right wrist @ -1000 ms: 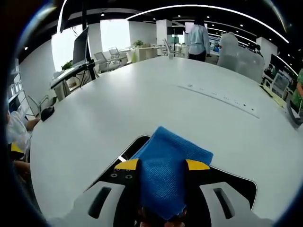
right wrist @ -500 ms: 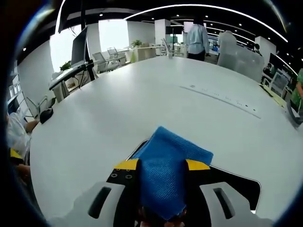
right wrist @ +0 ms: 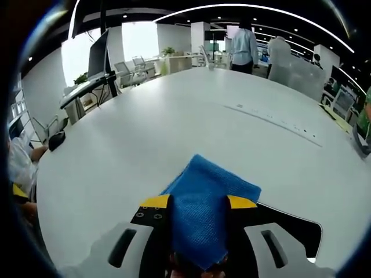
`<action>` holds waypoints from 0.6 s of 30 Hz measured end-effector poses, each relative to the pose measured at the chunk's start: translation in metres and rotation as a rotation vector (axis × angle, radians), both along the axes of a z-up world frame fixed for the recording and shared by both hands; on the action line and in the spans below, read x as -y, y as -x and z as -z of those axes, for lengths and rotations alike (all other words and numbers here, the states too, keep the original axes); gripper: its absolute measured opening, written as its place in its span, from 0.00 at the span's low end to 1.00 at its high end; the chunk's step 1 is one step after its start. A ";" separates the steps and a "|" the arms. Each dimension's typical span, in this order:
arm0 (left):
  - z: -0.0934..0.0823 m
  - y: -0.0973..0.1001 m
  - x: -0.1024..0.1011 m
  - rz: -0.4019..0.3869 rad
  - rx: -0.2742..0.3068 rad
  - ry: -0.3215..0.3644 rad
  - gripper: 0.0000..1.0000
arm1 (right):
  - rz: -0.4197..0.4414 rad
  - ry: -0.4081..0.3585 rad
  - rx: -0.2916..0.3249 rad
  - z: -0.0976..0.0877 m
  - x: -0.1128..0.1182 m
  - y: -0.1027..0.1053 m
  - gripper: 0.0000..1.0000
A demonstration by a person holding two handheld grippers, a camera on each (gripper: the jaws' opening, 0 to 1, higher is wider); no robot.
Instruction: Wipe the mirror surface with the cleaning cloth until all visible marks leave the cleaned area.
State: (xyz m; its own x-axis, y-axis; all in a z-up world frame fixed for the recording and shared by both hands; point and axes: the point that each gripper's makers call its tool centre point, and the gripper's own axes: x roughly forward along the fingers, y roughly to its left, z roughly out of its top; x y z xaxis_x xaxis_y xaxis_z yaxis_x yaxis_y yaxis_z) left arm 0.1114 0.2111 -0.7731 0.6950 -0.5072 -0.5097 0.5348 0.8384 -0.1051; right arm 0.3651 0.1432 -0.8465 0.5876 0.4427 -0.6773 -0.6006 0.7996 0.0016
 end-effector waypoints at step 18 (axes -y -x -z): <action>-0.010 -0.001 -0.008 -0.049 0.015 0.057 0.99 | 0.024 -0.010 0.029 -0.001 0.002 0.009 0.33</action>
State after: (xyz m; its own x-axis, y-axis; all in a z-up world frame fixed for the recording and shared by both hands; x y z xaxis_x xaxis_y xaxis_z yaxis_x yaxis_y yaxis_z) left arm 0.1126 0.2192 -0.7630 0.7271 -0.5002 -0.4703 0.4949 0.8566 -0.1459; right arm 0.3564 0.1416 -0.8459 0.6178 0.4347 -0.6553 -0.5809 0.8140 -0.0077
